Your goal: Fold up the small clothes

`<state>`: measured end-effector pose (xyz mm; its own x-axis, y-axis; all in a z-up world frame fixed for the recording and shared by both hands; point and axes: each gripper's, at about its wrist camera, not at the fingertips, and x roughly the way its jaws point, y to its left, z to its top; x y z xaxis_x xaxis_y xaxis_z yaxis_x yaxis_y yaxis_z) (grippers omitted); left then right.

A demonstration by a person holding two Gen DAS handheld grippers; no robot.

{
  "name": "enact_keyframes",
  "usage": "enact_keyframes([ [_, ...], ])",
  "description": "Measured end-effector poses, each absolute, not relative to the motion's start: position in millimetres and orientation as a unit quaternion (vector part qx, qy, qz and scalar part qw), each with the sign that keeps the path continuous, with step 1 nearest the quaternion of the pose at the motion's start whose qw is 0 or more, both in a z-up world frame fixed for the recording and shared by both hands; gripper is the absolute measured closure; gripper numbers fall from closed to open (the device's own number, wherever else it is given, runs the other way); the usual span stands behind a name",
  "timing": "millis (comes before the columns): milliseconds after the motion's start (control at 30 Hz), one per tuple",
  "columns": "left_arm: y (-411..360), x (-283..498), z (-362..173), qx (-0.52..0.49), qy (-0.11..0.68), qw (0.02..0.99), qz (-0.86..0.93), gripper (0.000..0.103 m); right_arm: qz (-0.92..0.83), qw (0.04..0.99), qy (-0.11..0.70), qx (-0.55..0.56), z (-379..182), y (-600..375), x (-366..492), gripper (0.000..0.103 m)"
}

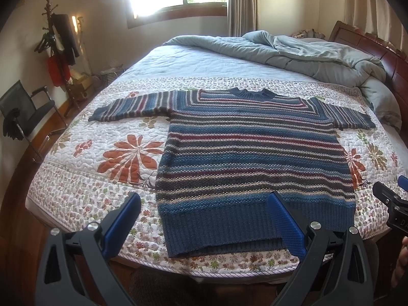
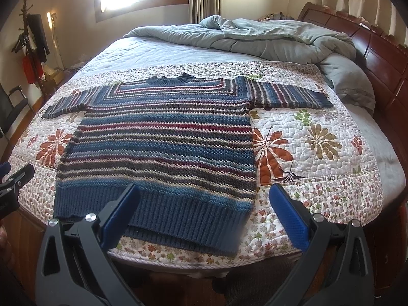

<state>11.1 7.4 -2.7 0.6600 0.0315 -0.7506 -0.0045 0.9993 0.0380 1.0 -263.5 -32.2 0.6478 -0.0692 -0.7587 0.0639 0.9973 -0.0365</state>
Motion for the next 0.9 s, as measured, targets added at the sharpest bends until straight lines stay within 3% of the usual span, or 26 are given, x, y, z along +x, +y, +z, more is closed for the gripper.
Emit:
enact_keyframes([
  [233,-12,71,-17,0.007,0.449,0.893,0.005,0.004,-0.051,0.894,0.445,-0.001,-35,-308,49,0.003],
  [433,-78,171,-20,0.01,0.464,0.886,-0.012,0.004,-0.085,0.879,0.469,0.031,-35,-389,131,0.003],
  [700,-200,312,-63,0.008,0.515,0.855,-0.065,0.004,-0.163,0.825,0.525,0.129,-79,-580,272,0.003],
  [900,-267,371,-100,0.012,0.53,0.844,-0.08,0.004,-0.231,0.781,0.545,0.2,-126,-706,326,0.003],
])
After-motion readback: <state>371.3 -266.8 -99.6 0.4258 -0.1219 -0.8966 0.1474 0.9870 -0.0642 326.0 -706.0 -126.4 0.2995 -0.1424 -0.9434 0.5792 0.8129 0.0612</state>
